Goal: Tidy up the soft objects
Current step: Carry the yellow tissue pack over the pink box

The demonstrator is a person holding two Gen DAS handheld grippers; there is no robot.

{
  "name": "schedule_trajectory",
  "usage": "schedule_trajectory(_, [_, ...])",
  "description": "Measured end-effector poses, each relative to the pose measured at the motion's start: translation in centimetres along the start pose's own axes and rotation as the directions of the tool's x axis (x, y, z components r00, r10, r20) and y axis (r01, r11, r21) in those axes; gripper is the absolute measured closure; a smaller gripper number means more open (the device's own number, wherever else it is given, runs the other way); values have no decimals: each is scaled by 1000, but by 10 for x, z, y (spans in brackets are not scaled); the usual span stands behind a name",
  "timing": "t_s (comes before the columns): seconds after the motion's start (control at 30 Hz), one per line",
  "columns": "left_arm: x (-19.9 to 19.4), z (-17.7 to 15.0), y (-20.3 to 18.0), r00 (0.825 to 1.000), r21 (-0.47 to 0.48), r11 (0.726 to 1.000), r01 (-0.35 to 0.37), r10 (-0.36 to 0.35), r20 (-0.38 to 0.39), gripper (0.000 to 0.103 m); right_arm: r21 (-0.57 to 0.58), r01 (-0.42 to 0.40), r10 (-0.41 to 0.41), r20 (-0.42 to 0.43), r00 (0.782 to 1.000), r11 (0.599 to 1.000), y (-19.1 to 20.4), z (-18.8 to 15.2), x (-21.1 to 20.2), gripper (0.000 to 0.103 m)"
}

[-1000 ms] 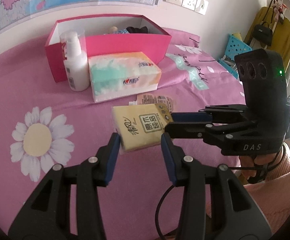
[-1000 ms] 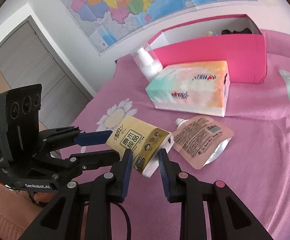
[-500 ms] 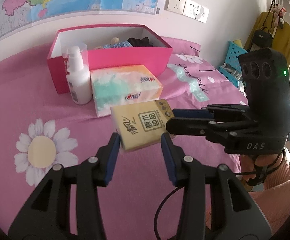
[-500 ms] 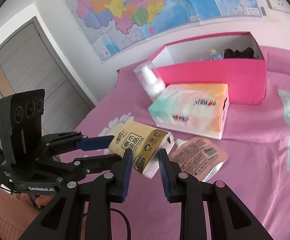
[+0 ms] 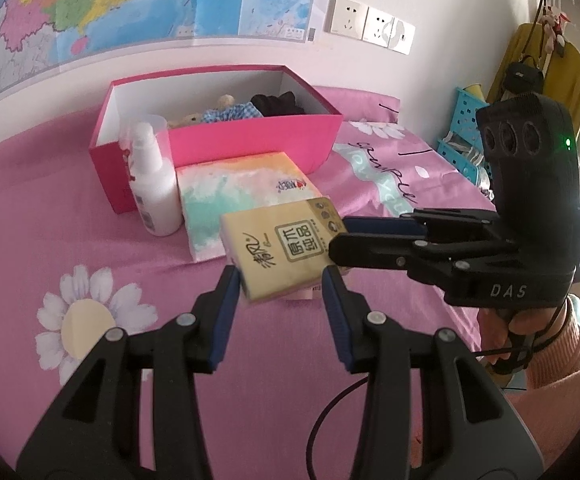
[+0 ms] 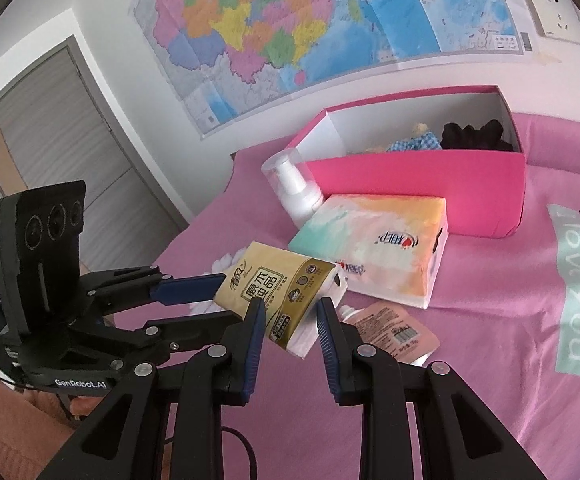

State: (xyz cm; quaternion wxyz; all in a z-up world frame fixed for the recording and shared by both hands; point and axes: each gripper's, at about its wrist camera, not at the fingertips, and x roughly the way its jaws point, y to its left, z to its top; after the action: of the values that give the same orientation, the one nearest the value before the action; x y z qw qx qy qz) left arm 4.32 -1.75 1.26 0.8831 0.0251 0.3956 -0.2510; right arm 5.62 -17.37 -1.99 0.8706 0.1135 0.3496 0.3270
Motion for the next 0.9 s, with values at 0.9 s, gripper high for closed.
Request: schedule_trajectory(0.9, [10, 26, 2, 999, 22, 1000, -15, 15, 29, 59, -22, 25, -24, 40, 999, 999, -8, 27, -9, 75])
